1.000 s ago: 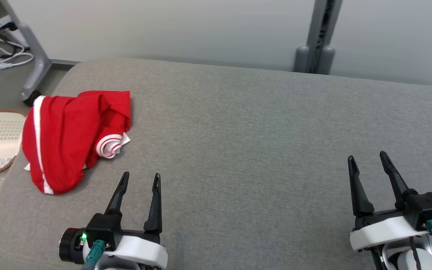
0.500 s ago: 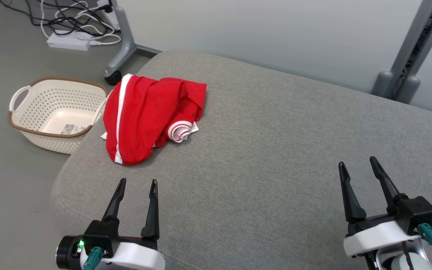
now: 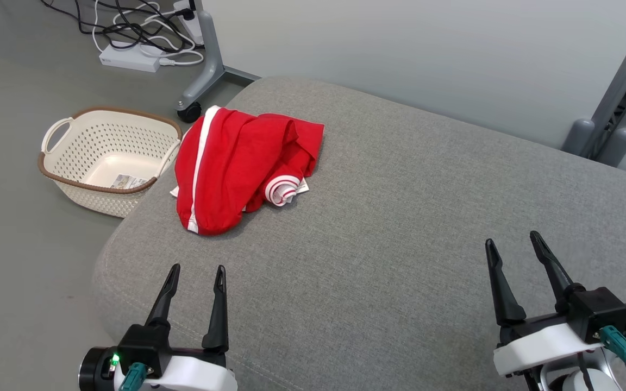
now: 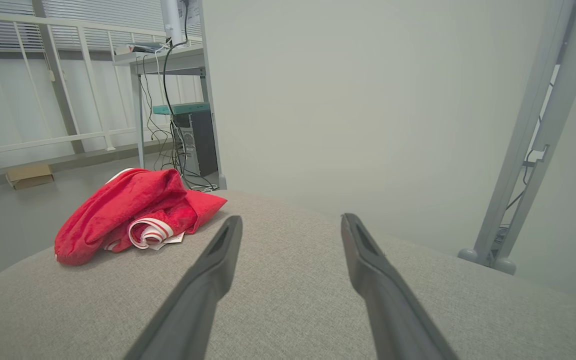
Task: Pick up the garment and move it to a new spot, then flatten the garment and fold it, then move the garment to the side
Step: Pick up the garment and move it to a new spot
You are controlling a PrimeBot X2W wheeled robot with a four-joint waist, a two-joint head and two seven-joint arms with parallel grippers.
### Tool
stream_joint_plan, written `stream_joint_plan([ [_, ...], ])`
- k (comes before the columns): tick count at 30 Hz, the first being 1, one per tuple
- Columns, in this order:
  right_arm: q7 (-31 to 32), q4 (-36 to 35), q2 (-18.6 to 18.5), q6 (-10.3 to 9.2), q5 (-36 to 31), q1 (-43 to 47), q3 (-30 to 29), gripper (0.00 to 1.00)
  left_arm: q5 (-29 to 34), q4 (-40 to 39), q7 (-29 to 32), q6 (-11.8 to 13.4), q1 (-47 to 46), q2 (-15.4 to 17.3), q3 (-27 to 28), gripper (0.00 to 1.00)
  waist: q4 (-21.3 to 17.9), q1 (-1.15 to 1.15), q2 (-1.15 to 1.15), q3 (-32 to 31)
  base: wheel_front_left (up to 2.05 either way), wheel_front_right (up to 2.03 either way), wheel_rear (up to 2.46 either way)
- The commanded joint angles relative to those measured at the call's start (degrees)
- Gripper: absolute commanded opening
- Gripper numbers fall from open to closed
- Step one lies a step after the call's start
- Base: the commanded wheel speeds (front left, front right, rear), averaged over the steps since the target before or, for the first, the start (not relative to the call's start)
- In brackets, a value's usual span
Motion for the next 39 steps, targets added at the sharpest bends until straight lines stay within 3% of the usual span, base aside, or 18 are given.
stream_joint_plan([
  [1,-0.34,0.22,-0.37,0.11,-0.11,-0.03,0.05,1.0,0.09,-0.31,-0.28,0.08,0.41,0.22,0.34,1.0,-0.28,0.0,0.0,0.25,0.0,0.0,0.0],
  [8,-0.33,-0.19,-0.37,0.11,-1.53,-0.67,0.58,1.0,-1.33,-0.63,-0.28,-0.02,-0.8,0.21,1.48,1.0,-1.74,0.0,0.0,2.55,0.0,0.0,0.0],
  [13,-0.33,-2.43,-0.84,0.11,-4.0,-2.56,1.21,1.0,-0.77,3.36,-0.27,-2.5,-5.6,0.3,3.87,1.0,-3.78,0.0,0.0,7.62,0.0,0.0,0.0],
  [20,-0.28,-6.08,-2.7,0.11,-5.08,-5.22,1.48,1.0,-1.59,12.01,0.4,-7.4,-17.45,4.24,6.32,1.0,-6.28,0.0,0.0,14.5,0.0,0.0,0.0],
  [30,2.01,-10.04,-5.21,0.11,-3.33,-8.06,3.0,1.0,-10.02,22.53,15.45,-12.48,-36.55,9.44,8.22,1.0,-8.59,0.0,0.0,22.05,0.0,0.0,0.0],
  [39,2.64,-11.42,-6.88,0.11,-3.66,-9.27,4.43,1.0,-13.37,30.43,25.66,-13.1,-45.41,14.18,8.1,1.0,-10.77,0.0,0.0,25.73,0.0,0.0,0.0],
])
